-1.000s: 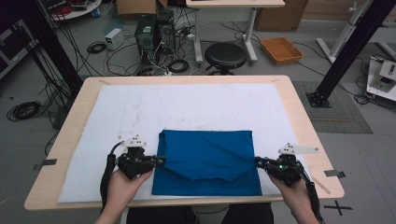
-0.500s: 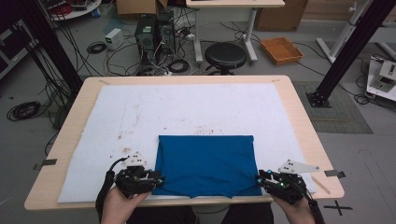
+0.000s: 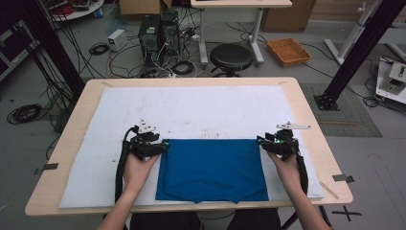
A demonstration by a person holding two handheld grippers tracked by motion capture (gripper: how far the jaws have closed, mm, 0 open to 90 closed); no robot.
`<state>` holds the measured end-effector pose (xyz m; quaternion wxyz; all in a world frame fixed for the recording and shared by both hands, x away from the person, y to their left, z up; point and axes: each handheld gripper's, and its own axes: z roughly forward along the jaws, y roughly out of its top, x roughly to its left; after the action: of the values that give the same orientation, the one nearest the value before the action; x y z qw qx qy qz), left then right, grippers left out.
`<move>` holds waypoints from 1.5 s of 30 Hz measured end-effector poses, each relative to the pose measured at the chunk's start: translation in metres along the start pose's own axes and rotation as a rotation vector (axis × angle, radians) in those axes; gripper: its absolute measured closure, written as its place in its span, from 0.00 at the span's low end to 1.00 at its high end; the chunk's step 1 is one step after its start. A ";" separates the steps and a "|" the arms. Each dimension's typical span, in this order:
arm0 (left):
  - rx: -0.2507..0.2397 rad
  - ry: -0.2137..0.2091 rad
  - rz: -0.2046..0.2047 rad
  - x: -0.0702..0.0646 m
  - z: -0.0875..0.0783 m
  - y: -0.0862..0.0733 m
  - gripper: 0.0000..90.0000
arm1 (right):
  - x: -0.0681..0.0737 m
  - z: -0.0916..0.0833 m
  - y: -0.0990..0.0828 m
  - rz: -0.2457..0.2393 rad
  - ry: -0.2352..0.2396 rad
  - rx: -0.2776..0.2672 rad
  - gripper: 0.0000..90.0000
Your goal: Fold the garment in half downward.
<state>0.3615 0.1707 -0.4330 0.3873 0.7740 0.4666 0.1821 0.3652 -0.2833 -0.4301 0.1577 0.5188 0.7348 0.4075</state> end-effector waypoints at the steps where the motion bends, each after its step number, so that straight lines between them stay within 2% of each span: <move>1: 0.036 -0.006 -0.010 0.003 0.005 -0.001 0.57 | -0.001 0.005 0.000 0.010 0.008 0.019 0.61; 2: 0.051 -0.011 -0.022 0.005 0.009 -0.003 0.58 | -0.002 0.012 0.000 0.001 0.010 0.058 0.64; 3: 0.069 -0.010 -0.012 0.006 0.011 -0.004 0.61 | -0.002 0.017 -0.001 -0.017 0.012 0.084 0.73; 4: 0.055 -0.002 0.001 0.005 0.010 -0.005 0.65 | -0.002 0.020 -0.002 -0.031 0.027 0.106 0.82; 6: 0.054 -0.047 0.007 0.004 0.010 -0.005 0.85 | -0.001 0.020 -0.004 -0.073 0.011 0.096 0.94; 7: 0.058 -0.048 0.017 0.003 0.010 -0.005 0.89 | -0.001 0.020 -0.003 -0.077 0.023 0.096 0.96; 9: 0.059 -0.034 0.048 0.000 0.011 -0.003 0.94 | -0.004 0.021 -0.001 -0.082 0.028 0.098 0.97; 12: 0.043 -0.030 0.028 0.002 0.013 -0.001 0.95 | -0.006 0.026 0.008 -0.112 0.014 0.094 0.98; 17: 0.038 -0.005 0.022 0.010 0.019 0.004 0.95 | -0.008 0.036 0.031 -0.140 -0.005 0.067 0.98; 20: 0.027 0.009 0.026 0.013 0.022 0.009 0.95 | -0.008 0.042 0.038 -0.153 -0.018 0.076 0.98; 23: -0.007 0.028 0.037 0.014 0.023 0.012 0.92 | -0.007 0.045 0.037 -0.171 -0.035 0.069 0.94; 24: -0.020 0.040 0.035 0.014 0.022 0.013 0.86 | -0.007 0.044 0.036 -0.168 -0.039 0.067 0.89; 26: -0.041 0.037 0.031 0.015 0.019 0.012 0.69 | -0.007 0.039 0.033 -0.156 -0.041 0.043 0.77; 30: -0.119 0.053 0.097 0.014 -0.002 0.010 0.54 | -0.009 0.018 0.028 -0.113 -0.012 -0.031 0.60; 33: -0.198 0.039 0.120 0.013 -0.027 0.006 0.54 | -0.008 -0.004 0.023 -0.112 0.004 -0.101 0.55; 35: -0.253 0.010 0.105 0.015 -0.039 0.002 0.54 | -0.008 -0.016 0.020 -0.115 0.011 -0.135 0.54; 36: -0.297 -0.042 0.083 0.019 -0.046 -0.003 0.54 | -0.008 -0.023 0.019 -0.118 0.009 -0.152 0.54; 37: -0.328 -0.072 0.083 0.021 -0.049 -0.006 0.54 | -0.009 -0.029 0.018 -0.124 0.008 -0.164 0.54; 39: -0.371 -0.113 0.050 0.029 -0.054 -0.015 0.54 | -0.010 -0.038 0.018 -0.124 0.006 -0.179 0.54; 40: -0.387 -0.123 0.036 0.033 -0.056 -0.019 0.54 | -0.011 -0.042 0.017 -0.123 0.007 -0.193 0.54; 42: -0.407 -0.115 0.025 0.039 -0.058 -0.027 0.52 | -0.013 -0.049 0.015 -0.118 0.012 -0.218 0.54; 45: -0.409 -0.119 0.009 0.043 -0.062 -0.030 0.48 | -0.019 -0.054 0.012 -0.104 0.006 -0.216 0.53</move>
<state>0.3258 0.2421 -0.4203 0.5626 0.6907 0.3926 0.2287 0.3450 -0.3219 -0.3913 0.2315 0.4589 0.7131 0.4768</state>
